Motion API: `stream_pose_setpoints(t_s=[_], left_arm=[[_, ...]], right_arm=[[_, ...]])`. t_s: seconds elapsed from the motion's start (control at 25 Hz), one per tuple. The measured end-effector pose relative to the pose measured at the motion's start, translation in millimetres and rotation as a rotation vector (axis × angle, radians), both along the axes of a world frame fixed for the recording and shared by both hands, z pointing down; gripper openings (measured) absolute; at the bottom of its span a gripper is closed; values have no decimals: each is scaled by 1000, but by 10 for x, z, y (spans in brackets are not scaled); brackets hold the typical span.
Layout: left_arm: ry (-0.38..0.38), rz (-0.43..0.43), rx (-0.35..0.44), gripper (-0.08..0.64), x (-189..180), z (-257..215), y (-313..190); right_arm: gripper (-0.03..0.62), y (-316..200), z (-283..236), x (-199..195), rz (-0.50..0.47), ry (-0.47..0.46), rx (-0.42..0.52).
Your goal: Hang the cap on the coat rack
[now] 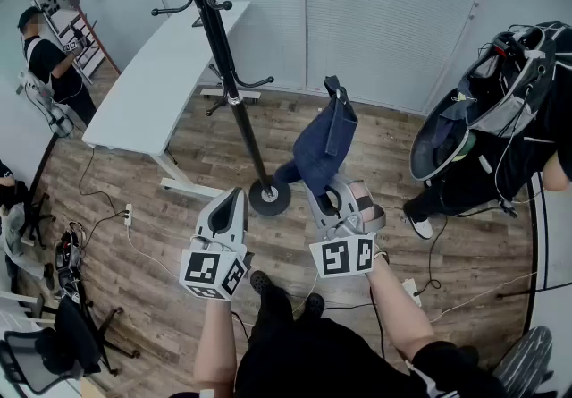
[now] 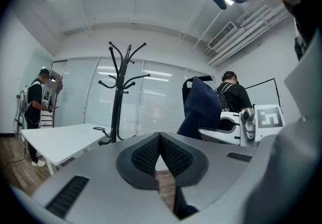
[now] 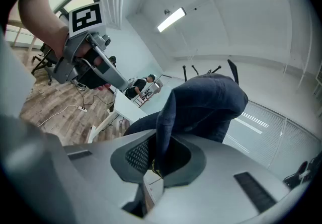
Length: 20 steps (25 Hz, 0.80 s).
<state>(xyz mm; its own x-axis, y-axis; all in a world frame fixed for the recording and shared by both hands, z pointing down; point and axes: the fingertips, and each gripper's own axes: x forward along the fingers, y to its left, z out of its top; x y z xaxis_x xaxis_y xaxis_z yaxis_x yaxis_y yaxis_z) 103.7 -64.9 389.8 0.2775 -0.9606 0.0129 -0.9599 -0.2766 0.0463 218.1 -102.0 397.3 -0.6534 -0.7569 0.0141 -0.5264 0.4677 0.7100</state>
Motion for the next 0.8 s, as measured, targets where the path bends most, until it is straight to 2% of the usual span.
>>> stream_pose_setpoints(t_s=[0.28,0.44,0.8], left_arm=[[-13,20,7,15,122,-85,76],[-31,32,11,15,171,-137,81],[-53,-5,12,15,40,-113,193]], right_arm=[[49,165,-100,-41,-19,-6,-18],[49,163,-176,-36,-28,-46,-29],[49,228,-196,-287,-110,-80,-20]])
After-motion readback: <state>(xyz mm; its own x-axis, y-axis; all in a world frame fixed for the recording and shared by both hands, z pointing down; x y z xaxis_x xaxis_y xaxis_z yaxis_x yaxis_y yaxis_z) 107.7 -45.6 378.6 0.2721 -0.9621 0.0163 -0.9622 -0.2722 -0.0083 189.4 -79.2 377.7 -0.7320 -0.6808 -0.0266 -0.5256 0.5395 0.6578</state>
